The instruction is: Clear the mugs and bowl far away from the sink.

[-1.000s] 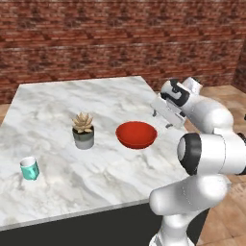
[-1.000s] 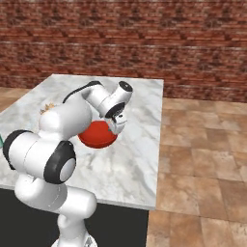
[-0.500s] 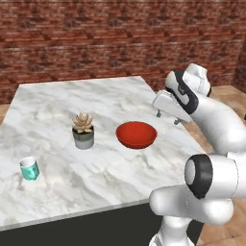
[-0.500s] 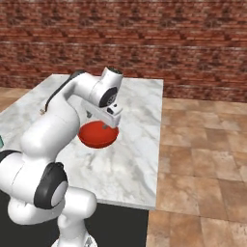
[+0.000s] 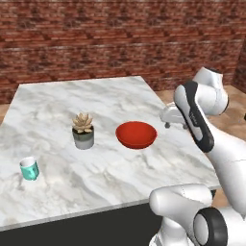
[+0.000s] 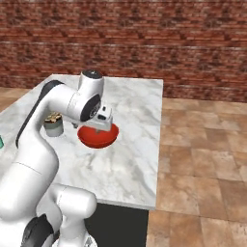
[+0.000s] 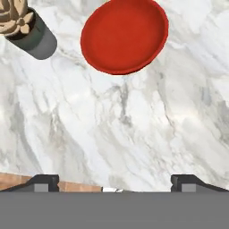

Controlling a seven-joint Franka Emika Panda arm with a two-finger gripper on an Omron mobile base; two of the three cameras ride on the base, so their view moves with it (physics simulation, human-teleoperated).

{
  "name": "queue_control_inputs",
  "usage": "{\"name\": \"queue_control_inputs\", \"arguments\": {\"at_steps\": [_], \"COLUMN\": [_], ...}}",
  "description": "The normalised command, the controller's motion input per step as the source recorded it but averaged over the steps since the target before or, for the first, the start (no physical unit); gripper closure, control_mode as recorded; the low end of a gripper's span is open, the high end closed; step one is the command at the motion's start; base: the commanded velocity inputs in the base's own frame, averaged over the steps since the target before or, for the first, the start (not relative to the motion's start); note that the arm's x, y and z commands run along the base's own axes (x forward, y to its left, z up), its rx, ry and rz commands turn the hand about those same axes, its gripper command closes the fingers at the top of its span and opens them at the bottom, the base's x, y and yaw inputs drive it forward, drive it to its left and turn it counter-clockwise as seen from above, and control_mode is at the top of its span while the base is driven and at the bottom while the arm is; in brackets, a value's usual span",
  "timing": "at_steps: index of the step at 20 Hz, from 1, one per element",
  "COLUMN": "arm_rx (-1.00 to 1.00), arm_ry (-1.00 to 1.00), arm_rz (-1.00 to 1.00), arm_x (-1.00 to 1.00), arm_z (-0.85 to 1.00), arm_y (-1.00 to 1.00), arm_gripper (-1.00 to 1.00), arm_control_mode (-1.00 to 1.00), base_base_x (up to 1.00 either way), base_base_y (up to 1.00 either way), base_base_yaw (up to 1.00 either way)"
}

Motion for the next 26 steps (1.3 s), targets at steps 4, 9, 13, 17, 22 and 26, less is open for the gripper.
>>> {"name": "queue_control_inputs", "arguments": {"at_steps": [4,9,13,17,22,26], "arm_rx": [-0.03,0.00,0.00,0.00,-0.01,-0.08], "arm_ry": [-0.34,-0.07,0.02,0.00,0.00,0.00], "arm_rz": [0.00,0.00,0.00,0.00,0.00,-0.02], "arm_x": [-0.72,-0.43,-0.51,-0.56,-0.67,-0.59], "arm_z": [0.23,0.44,0.64,0.51,0.15,0.14], "arm_y": [0.03,0.15,0.12,0.09,0.06,0.11], "arm_gripper": [-1.00,-1.00,-1.00,-1.00,-1.00,-1.00], "arm_control_mode": [-1.00,-1.00,-1.00,-1.00,-1.00,-1.00], "base_base_x": [0.00,0.00,0.00,0.00,0.00,0.00], "base_base_y": [0.00,0.00,0.00,0.00,0.00,0.00], "base_base_yaw": [0.00,0.00,0.00,0.00,0.00,0.00]}}
